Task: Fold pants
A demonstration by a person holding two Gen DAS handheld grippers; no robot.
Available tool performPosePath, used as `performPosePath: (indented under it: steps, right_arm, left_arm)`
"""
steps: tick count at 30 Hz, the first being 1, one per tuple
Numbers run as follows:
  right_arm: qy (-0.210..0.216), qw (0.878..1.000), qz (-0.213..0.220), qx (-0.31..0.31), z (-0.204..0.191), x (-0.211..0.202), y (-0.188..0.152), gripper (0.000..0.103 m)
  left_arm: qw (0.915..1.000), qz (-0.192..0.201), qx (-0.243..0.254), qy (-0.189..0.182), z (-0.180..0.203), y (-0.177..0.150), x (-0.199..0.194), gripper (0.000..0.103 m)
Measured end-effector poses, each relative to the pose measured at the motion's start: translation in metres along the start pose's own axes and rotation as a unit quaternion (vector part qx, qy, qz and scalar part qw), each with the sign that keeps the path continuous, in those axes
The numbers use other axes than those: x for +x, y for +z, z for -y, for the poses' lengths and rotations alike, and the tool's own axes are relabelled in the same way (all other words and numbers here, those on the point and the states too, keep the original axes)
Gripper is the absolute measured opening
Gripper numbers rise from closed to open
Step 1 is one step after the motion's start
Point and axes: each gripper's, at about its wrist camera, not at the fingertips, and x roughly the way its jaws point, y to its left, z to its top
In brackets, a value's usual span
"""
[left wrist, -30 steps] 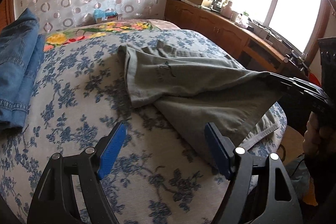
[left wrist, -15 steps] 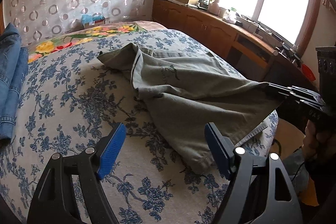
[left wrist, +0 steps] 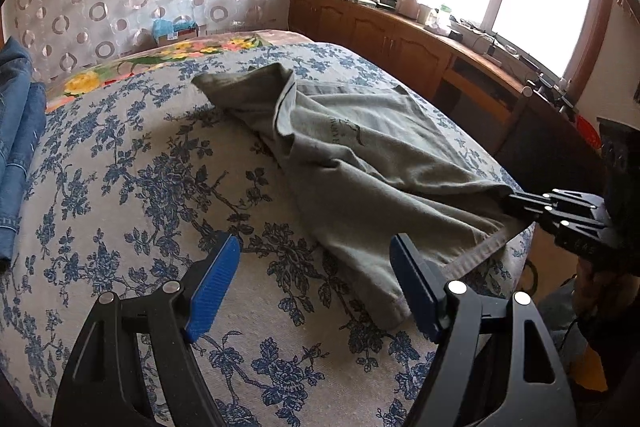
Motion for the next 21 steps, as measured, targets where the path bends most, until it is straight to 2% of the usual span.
performPosePath:
  steps: [10, 12, 17, 21]
  right_arm:
    - [-0.007, 1.000, -0.013, 0.008, 0.003, -0.003, -0.001, 0.008]
    - [-0.010, 1.000, -0.011, 0.008, 0.003, -0.001, 0.004, 0.019]
    - [0.004, 1.000, 0.014, 0.008, 0.006, -0.009, 0.019, 0.032]
    - [0.019, 0.999, 0.027, -0.004, 0.002, -0.007, 0.034, 0.033]
  left_arm:
    - [1.0000, -0.003, -0.003, 0.004, -0.003, 0.000, 0.002, 0.078]
    - [1.0000, -0.002, -0.002, 0.006, -0.003, 0.000, 0.002, 0.078]
    - [0.9998, 0.006, -0.003, 0.016, -0.010, 0.004, -0.005, 0.078]
    - [0.9995, 0.014, -0.008, 0.029, -0.019, 0.008, -0.009, 0.078]
